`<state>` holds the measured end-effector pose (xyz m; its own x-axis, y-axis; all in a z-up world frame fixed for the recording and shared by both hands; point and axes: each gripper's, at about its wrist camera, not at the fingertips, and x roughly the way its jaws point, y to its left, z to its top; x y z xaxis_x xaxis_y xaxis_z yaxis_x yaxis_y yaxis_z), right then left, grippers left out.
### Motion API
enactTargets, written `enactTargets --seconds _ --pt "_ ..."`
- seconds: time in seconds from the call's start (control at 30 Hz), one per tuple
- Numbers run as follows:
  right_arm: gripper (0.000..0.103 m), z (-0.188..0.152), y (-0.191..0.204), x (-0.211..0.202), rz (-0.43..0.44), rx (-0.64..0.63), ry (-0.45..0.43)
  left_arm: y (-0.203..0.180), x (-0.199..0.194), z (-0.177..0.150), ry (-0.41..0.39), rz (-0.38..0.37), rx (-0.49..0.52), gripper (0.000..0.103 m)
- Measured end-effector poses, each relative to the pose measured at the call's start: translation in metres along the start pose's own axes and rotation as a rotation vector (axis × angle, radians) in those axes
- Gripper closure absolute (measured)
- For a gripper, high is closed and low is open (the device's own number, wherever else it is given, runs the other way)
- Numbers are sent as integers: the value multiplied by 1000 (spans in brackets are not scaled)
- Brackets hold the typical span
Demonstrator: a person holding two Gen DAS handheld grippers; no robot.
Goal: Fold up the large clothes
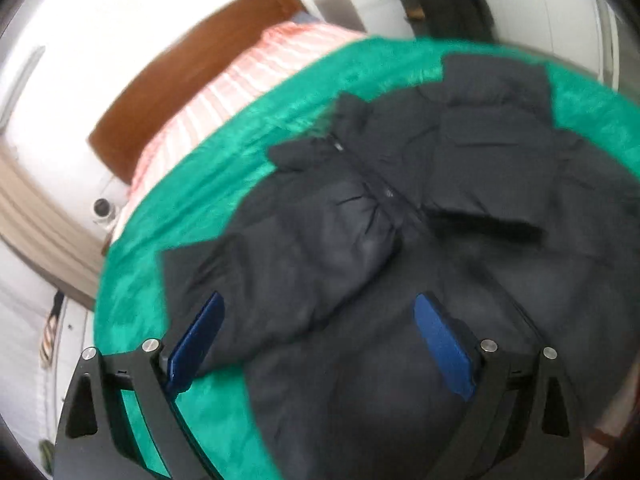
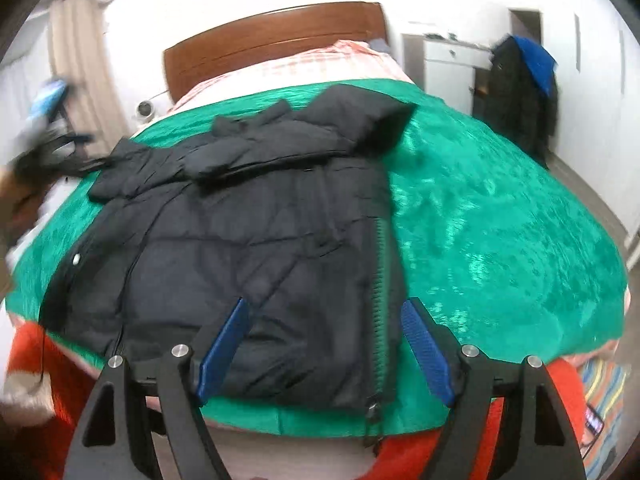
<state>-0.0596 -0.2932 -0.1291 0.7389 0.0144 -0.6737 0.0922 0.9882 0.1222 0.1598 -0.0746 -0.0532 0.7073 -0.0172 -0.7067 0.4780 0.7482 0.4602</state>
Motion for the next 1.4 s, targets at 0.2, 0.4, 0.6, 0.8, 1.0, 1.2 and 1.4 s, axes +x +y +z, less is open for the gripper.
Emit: enactTargets --seconds 0.2,0.4,0.6,0.8,1.0,1.2,1.4 --pt "25 -13 11 3 28 -63 15 -16 128 8 199 21 -84 10" --pt "25 -12 6 4 27 -45 2 48 98 3 123 -43 -369 95" --pt "25 -14 21 -2 19 -90 -28 197 -3 -71 -28 27 -773 95" --pt "25 -17 45 0 48 -180 -27 302 -27 -218 75 280 -1072 95" --pt "25 -20 55 3 52 -211 -8 317 28 -354 318 387 -1298 96" --pt "25 -24 57 3 32 -221 4 291 51 -351 392 451 -1243 96" --pt "25 -25 57 5 29 -220 8 292 44 -348 418 438 -1215 51"
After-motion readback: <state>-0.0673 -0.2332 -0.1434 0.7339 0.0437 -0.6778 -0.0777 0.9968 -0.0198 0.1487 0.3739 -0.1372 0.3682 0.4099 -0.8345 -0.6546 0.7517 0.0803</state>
